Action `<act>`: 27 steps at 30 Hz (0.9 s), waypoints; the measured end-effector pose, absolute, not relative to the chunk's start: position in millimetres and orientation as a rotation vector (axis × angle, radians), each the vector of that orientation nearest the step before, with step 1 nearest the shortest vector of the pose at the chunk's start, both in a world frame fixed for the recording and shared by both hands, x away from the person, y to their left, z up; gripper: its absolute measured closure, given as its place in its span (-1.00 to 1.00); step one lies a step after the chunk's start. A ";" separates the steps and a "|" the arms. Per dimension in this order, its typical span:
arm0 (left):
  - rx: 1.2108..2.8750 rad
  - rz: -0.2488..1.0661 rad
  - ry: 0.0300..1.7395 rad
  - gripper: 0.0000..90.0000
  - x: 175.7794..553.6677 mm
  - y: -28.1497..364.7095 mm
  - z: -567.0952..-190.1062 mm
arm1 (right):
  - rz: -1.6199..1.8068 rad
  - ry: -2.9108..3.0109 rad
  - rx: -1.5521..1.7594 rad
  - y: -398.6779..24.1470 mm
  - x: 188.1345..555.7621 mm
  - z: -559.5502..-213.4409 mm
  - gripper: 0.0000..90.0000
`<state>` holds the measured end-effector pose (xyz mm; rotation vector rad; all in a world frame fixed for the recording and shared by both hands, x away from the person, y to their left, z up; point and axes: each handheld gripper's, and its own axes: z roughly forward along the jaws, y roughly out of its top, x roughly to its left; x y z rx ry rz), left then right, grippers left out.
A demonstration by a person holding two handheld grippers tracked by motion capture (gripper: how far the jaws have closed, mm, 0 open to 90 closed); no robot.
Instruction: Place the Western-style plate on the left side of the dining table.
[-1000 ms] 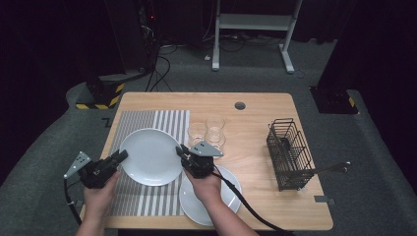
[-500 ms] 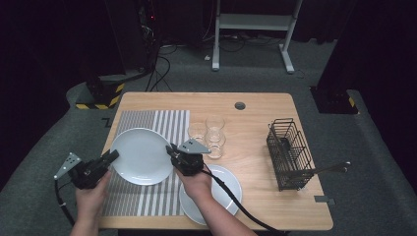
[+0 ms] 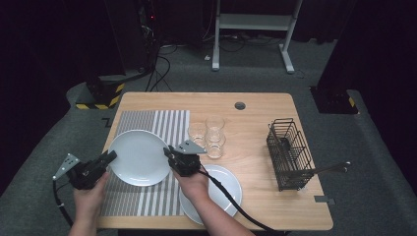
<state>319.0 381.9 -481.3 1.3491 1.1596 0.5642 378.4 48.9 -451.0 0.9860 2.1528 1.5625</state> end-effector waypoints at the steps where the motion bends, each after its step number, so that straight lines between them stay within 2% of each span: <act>1: 1.349 0.564 1.160 0.68 319.3 381.8 -481.3 | 1.562 2.153 0.986 48.7 378.7 -451.3 0.78; 27: 1.358 0.564 1.198 0.64 331.7 384.2 -494.1 | 1.522 2.165 1.009 56.3 387.0 -459.0 0.78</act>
